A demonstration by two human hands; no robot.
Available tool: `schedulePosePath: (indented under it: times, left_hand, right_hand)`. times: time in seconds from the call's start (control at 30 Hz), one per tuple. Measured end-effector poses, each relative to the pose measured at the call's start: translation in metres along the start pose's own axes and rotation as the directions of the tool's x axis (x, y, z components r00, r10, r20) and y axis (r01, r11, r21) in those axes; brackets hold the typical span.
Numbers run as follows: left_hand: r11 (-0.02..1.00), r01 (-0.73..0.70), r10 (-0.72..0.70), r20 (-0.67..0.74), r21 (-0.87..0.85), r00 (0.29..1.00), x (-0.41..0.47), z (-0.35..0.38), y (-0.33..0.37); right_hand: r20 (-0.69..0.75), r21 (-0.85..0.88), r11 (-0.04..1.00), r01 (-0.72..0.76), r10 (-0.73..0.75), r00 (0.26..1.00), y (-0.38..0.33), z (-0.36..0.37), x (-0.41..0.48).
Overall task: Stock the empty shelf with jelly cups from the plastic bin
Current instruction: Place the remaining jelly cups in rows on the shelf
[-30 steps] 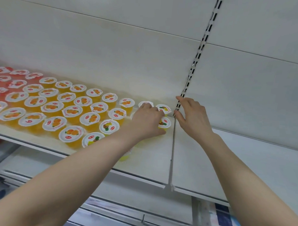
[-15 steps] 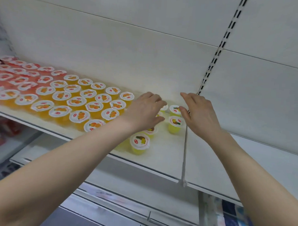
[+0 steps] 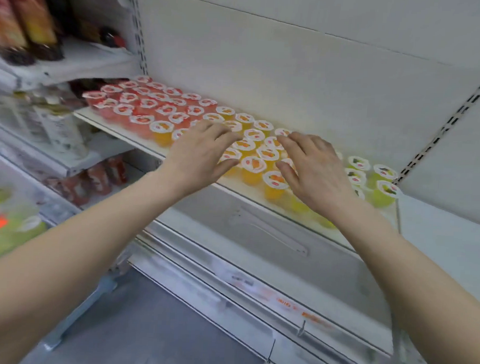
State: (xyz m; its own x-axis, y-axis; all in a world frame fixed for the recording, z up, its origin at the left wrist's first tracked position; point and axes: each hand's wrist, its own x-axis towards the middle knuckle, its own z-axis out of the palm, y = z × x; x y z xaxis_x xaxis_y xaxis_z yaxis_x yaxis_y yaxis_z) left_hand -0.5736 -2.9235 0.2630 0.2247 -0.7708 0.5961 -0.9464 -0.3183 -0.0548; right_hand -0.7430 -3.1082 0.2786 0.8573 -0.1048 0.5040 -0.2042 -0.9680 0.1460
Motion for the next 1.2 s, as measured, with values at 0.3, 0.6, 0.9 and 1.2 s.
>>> schedulePosePath:
  times: [0.3, 0.6, 0.9, 1.2]
  left_hand:
    - [0.977, 0.177, -0.187, 0.074, 0.123, 0.98, -0.142, -0.057, -0.128]
    - [0.897, 0.398, -0.418, 0.077, 0.191, 0.905, -0.266, -0.1, -0.215]
    - [0.66, 0.719, -0.74, 0.025, 0.219, 0.672, -0.367, -0.09, -0.278]
    - [0.335, 0.906, -0.942, 0.066, 0.259, 0.329, -0.428, -0.053, -0.378]
  right_hand:
    - [0.006, 0.106, 0.97, 0.217, -0.219, 0.976, -0.176, 0.053, 0.068]
    - [0.002, 0.269, 0.874, 0.406, -0.422, 0.907, -0.331, 0.103, 0.122]
    - [-0.044, 0.432, 0.701, 0.567, -0.612, 0.79, -0.447, 0.181, 0.181]
    - [0.081, 0.607, 0.524, 0.597, -0.788, 0.61, -0.55, 0.309, 0.266]
